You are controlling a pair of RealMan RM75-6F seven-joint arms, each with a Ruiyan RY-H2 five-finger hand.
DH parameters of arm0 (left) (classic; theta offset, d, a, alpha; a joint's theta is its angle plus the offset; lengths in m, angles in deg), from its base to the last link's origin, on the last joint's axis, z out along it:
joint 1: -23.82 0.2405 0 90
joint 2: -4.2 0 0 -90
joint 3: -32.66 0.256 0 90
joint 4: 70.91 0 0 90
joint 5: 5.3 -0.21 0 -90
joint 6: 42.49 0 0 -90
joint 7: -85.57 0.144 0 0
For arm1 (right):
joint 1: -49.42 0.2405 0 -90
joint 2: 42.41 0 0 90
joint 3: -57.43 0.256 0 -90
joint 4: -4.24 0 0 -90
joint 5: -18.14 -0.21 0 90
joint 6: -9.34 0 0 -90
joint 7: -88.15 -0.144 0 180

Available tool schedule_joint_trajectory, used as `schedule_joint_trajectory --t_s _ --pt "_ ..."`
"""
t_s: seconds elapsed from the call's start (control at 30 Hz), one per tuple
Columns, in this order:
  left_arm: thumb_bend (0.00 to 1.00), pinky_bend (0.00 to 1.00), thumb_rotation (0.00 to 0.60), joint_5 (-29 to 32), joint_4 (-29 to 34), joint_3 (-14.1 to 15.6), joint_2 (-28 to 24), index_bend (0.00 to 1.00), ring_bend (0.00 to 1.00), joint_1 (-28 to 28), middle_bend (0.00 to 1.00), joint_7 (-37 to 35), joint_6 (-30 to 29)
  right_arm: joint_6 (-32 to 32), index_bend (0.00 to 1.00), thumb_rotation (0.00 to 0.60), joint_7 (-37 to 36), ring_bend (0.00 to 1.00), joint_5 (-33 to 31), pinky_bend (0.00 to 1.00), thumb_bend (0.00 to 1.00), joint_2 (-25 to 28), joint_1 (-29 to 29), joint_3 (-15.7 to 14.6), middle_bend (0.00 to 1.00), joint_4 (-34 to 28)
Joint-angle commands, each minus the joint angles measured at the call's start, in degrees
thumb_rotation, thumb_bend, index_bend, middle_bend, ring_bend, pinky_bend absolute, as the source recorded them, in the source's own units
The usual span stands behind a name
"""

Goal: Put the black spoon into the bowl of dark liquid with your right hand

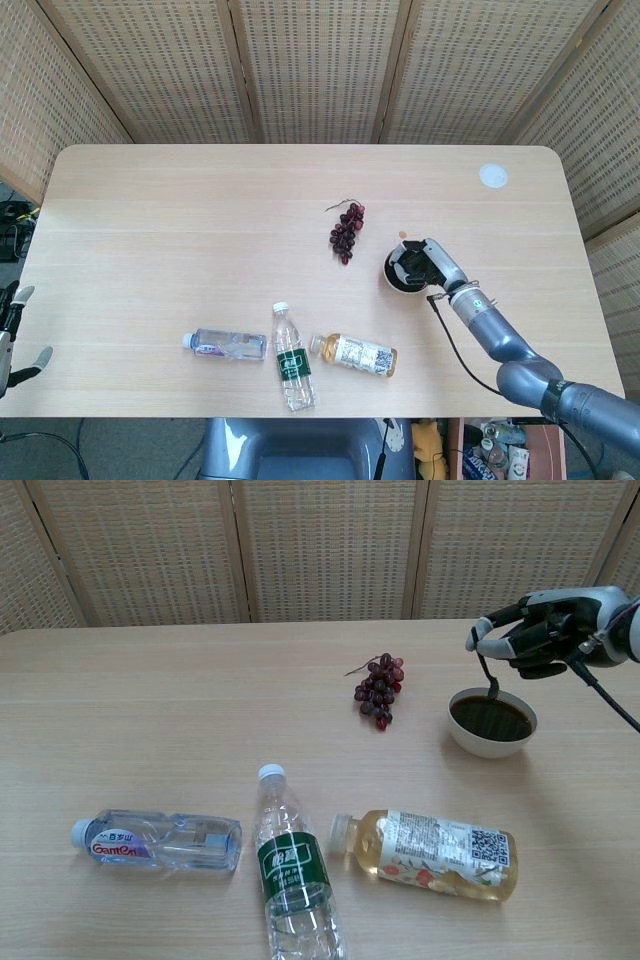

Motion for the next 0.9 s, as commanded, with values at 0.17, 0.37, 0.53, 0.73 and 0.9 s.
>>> schedule_joint_trajectory --t_s 0.17,0.37,0.53,0.73,0.9 --pt "0.29 0.0 0.6 -0.2 1.6 -0.6 -1.3 0.02 0.0 -0.4 0.0 1.2 -0.5 -0.4 0.67 0.6 2.6 1.0 -3.5 1.0 0.8 -4.3 3.1 -1.7 1.0 6.0" --pt "0.29 0.0 0.6 0.0 2.5 -0.5 -1.5 0.02 0.0 -0.5 0.0 1.9 -0.1 -0.4 0.67 0.6 5.7 1.0 -5.8 1.0 0.8 -6.7 4.4 -3.8 1.0 10.6" --pt "0.29 0.0 0.6 0.0 2.8 -0.4 -1.6 0.02 0.0 -0.5 0.0 2.1 0.1 -0.8 0.67 0.6 7.6 1.0 -7.7 1.0 0.81 -8.1 4.8 -5.4 1.0 14.0" --pt "0.29 0.0 0.6 0.2 3.1 -0.3 -1.6 0.02 0.0 -0.6 0.0 2.4 0.3 -1.5 0.67 0.6 9.0 1.0 -8.8 1.0 0.81 -9.0 5.0 -6.2 1.0 17.0" --pt "0.29 0.0 0.6 0.3 3.2 -0.2 -1.5 0.02 0.0 -0.6 0.0 2.5 0.4 -2.0 0.67 0.6 10.0 1.0 -9.3 1.0 0.81 -9.6 5.7 -6.2 1.0 18.8"
